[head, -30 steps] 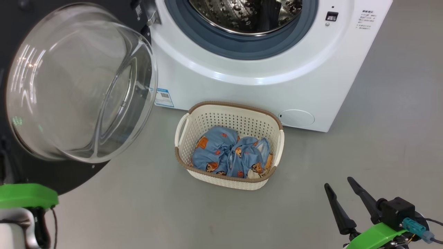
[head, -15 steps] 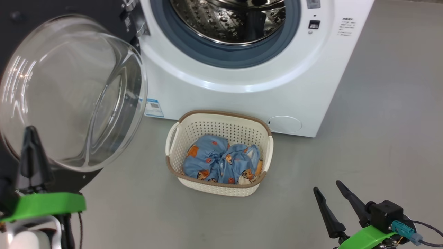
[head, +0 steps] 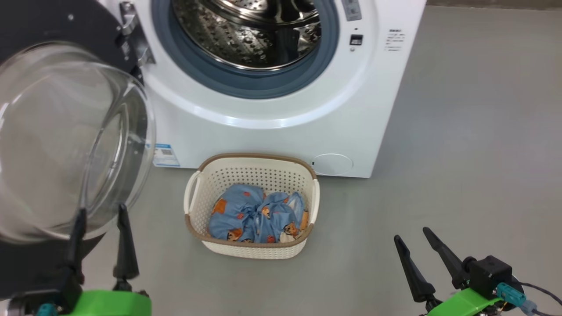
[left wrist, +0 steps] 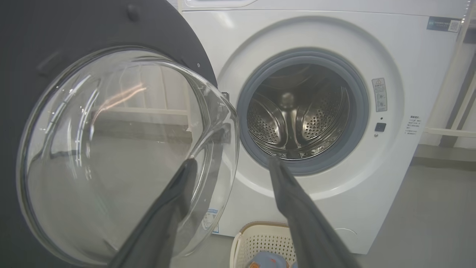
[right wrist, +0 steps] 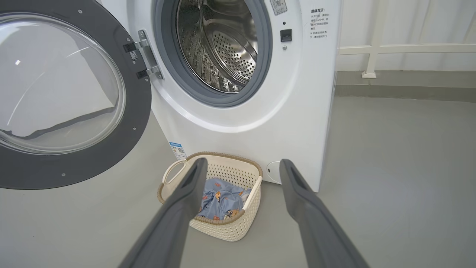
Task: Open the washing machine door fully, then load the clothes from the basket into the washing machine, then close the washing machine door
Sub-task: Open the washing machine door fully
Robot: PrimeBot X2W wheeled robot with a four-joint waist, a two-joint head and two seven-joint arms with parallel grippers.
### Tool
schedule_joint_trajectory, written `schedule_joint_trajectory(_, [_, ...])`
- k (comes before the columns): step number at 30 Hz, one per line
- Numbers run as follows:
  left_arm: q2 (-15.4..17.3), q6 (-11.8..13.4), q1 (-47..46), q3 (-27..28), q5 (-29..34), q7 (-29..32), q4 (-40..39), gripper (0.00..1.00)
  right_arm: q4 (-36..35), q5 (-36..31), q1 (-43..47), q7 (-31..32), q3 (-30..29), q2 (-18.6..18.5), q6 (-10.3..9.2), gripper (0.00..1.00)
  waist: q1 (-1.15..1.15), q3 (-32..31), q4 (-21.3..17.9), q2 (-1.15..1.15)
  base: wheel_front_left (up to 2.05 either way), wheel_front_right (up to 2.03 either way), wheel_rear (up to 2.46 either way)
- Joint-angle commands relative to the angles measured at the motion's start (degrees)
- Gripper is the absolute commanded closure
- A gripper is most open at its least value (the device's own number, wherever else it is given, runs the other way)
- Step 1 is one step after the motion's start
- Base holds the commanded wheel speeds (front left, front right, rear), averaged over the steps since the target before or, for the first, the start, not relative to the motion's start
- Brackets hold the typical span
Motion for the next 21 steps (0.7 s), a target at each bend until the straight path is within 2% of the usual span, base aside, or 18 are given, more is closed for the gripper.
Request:
schedule_joint_trajectory(1, [0.68,1.04,0.1,1.41,-0.07,-0.3,-0.71,0.0,-1.84,-0.51,0.3,-0.68,0.9,-0.06,0.09,0.0,0.0,-0.77,-1.42,0.0,0.0,0.0,0.0])
schedule_joint_trajectory(21, [0.53,4.39,8.6,0.1,-0.8,-0.3,0.79,0.0,-6.32,-2.15,4.08,-0.69,-1.98,1.49,0.09,0.0,0.0,-4.63,-6.17,0.0,0.0,0.0,0.0])
